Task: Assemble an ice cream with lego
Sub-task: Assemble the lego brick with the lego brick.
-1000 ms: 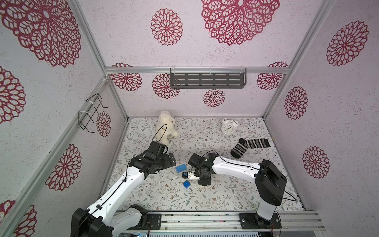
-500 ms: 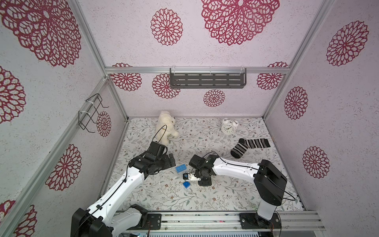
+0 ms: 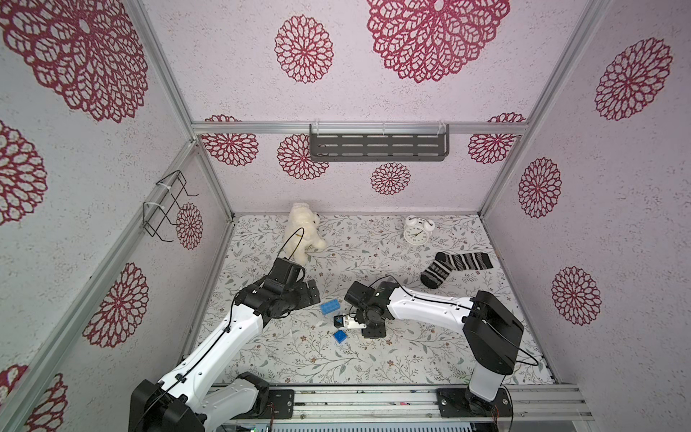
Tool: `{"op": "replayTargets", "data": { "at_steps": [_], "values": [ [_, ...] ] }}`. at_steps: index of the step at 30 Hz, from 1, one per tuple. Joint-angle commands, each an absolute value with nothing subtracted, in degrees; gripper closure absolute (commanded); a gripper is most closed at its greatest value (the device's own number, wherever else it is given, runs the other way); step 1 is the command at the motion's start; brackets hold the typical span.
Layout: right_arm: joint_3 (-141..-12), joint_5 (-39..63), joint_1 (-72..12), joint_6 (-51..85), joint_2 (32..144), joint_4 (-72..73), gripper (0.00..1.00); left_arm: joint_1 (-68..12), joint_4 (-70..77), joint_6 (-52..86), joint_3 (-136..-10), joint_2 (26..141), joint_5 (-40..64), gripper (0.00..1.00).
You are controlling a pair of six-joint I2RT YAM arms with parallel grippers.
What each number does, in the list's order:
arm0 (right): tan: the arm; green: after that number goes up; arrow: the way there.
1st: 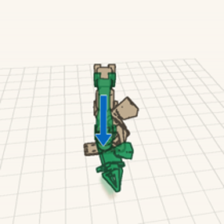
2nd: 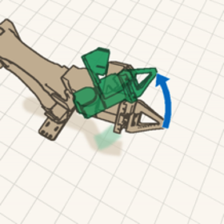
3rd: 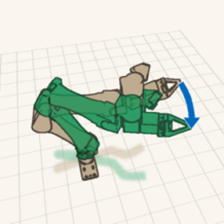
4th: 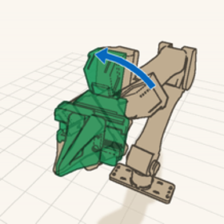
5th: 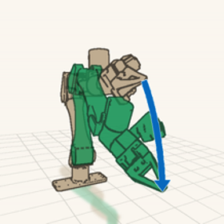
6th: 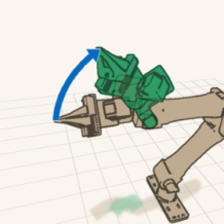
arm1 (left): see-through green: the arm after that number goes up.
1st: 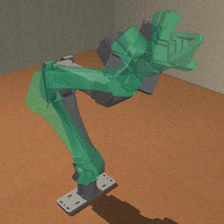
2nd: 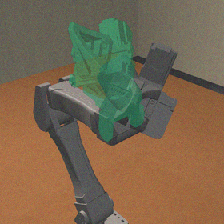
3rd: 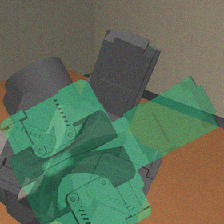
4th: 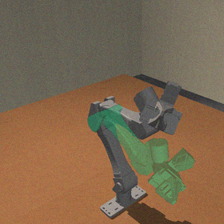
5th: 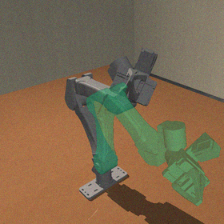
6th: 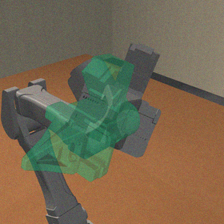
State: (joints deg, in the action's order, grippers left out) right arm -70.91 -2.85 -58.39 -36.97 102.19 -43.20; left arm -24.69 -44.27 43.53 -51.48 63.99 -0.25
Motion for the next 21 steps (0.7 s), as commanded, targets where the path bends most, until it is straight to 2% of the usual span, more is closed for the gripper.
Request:
{"op": "replayTargets", "data": {
  "at_steps": [1, 21],
  "values": [
    [-71.02, -2.82, -58.05, -37.54, 99.97, -44.74, 0.66, -24.14, -44.09, 43.07, -51.28, 63.02, -0.35, 0.03],
    [-71.17, -1.77, -57.39, -36.35, 101.52, -43.47, 0.65, -24.17, -43.92, 42.71, -51.24, 63.64, -0.43, 0.03]
  ]
}}
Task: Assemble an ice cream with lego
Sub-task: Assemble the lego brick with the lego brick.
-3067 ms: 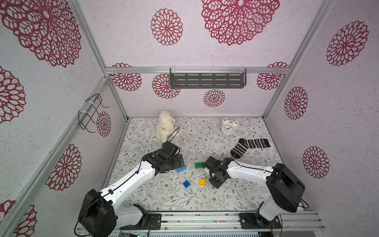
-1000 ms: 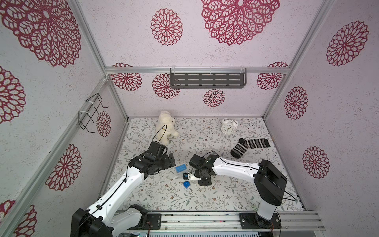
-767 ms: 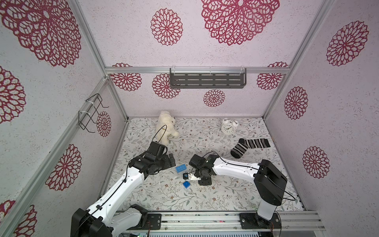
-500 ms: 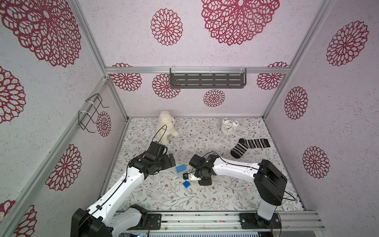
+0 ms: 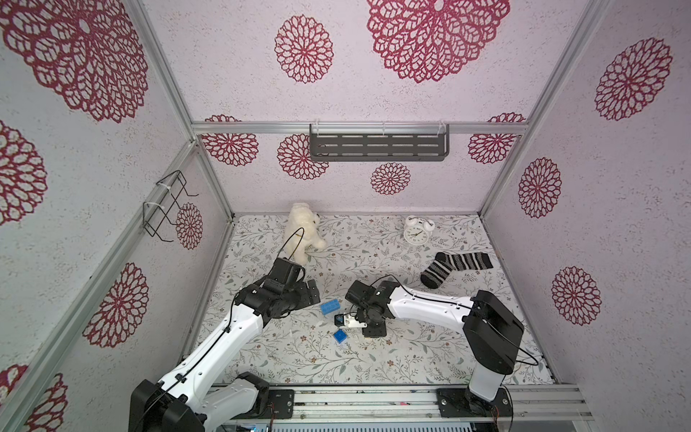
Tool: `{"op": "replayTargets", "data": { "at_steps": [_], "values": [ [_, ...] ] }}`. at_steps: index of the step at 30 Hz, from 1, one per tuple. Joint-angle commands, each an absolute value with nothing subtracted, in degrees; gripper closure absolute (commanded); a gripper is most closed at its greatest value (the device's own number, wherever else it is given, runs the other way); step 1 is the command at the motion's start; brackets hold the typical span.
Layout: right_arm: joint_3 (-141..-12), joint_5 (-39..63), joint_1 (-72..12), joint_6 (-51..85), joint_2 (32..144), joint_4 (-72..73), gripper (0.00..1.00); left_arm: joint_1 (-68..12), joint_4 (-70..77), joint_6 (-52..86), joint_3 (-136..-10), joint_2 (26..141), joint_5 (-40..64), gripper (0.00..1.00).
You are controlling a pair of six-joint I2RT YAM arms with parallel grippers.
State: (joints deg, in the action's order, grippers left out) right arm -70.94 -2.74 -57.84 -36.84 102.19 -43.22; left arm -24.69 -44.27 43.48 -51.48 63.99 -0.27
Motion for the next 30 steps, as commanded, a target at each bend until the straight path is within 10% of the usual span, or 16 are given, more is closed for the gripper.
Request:
{"op": "replayTargets", "data": {
  "at_steps": [1, 30],
  "values": [
    [-71.11, -1.60, -57.39, -36.23, 101.72, -43.42, 0.65, -24.16, -43.82, 42.79, -51.24, 63.72, -0.37, 0.03],
    [-69.76, -2.72, -57.31, -36.19, 101.69, -41.61, 0.65, -24.15, -43.51, 42.47, -52.37, 65.30, 0.13, 0.03]
  ]
}}
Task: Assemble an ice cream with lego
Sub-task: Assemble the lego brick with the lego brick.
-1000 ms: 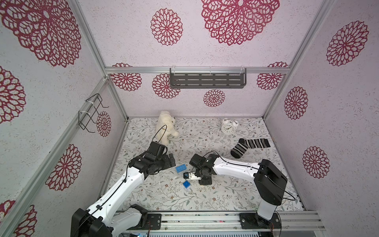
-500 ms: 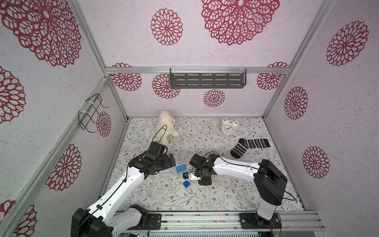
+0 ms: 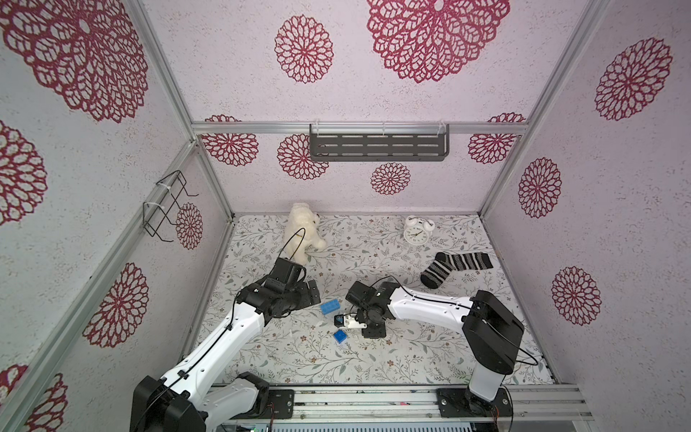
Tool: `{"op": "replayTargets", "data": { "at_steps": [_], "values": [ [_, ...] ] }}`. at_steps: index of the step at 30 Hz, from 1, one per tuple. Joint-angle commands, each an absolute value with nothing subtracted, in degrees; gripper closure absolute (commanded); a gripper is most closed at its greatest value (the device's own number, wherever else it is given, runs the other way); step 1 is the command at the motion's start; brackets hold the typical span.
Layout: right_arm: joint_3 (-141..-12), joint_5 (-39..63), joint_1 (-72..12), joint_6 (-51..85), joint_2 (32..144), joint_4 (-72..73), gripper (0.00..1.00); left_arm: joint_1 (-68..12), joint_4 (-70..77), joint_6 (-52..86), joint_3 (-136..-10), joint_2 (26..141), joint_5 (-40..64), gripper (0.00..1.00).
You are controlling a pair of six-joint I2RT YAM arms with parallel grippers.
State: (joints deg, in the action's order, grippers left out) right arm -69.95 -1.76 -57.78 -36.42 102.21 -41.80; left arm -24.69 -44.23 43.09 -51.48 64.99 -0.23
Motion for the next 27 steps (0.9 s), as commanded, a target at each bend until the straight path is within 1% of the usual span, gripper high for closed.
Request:
{"op": "replayTargets", "data": {
  "at_steps": [1, 11, 27],
  "values": [
    [-69.85, -2.72, -57.30, -36.22, 101.51, -41.57, 0.65, -24.16, -43.59, 42.45, -52.46, 65.39, 0.14, 0.03],
    [-69.83, -2.29, -57.31, -37.26, 99.95, -41.84, 0.65, -24.16, -43.42, 42.54, -52.49, 65.47, 0.49, 0.03],
    [-70.22, -1.32, -57.31, -37.44, 104.30, -42.76, 0.65, -24.16, -43.25, 42.23, -51.68, 65.30, 1.06, 0.03]
  ]
}}
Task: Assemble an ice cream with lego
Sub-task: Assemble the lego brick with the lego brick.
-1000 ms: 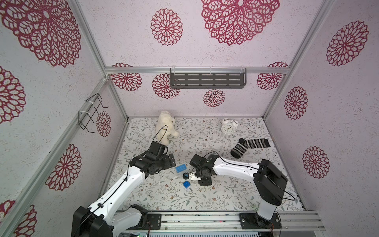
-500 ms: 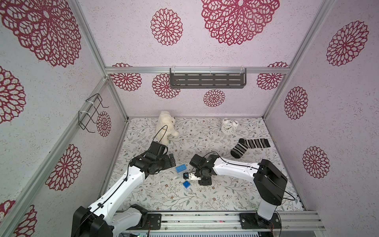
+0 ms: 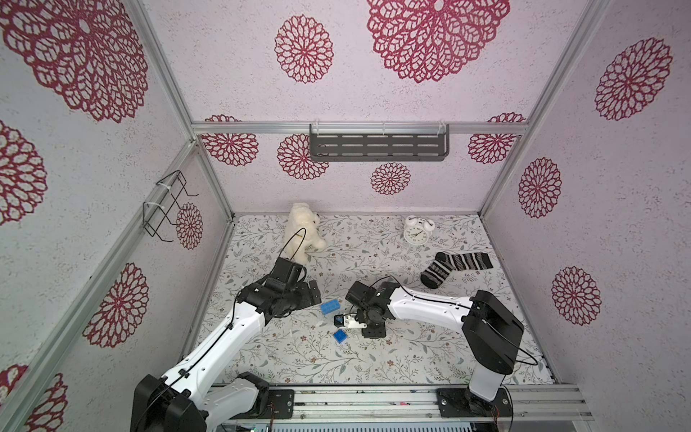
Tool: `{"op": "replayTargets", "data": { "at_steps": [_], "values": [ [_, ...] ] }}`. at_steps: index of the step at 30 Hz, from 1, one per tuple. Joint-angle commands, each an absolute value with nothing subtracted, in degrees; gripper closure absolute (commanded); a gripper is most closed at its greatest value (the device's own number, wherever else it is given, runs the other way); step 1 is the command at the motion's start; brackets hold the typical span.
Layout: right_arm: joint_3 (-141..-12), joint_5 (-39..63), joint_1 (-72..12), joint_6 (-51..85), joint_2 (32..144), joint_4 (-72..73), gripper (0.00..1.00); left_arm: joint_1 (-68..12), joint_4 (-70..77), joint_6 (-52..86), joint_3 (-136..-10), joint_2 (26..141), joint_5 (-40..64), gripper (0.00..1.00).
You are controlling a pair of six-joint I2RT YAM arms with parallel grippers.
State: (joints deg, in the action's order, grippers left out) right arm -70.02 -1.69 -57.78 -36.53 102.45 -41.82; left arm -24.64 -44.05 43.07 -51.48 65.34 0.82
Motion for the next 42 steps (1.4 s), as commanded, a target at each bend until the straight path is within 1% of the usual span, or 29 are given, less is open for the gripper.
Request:
{"op": "replayTargets", "data": {
  "at_steps": [1, 14, 26, 32, 37, 42],
  "values": [
    [-70.31, -1.23, -57.32, -37.44, 104.56, -42.81, 0.65, -24.17, -43.20, 42.23, -51.64, 65.30, 1.06, 0.03],
    [-71.38, -0.75, -57.31, -37.29, 108.62, -43.77, 0.66, -24.13, -43.18, 41.86, -50.93, 65.21, 1.63, 0.03],
    [-71.45, -0.23, -57.34, -36.79, 108.40, -43.60, 0.65, -24.17, -43.42, 41.77, -50.76, 65.13, 1.42, 0.03],
    [-71.76, -0.09, -57.33, -36.06, 106.54, -42.90, 0.56, -24.13, -43.94, 41.75, -51.23, 64.95, 1.08, 0.03],
    [-71.98, -0.17, -57.13, -35.47, 105.23, -42.15, 0.44, -24.17, -44.44, 41.75, -51.81, 64.86, 0.71, 0.03],
    [-71.92, -1.00, -57.04, -34.97, 104.41, -41.68, 0.35, -24.16, -44.95, 41.75, -52.25, 64.86, 0.77, 0.03]
  ]
}}
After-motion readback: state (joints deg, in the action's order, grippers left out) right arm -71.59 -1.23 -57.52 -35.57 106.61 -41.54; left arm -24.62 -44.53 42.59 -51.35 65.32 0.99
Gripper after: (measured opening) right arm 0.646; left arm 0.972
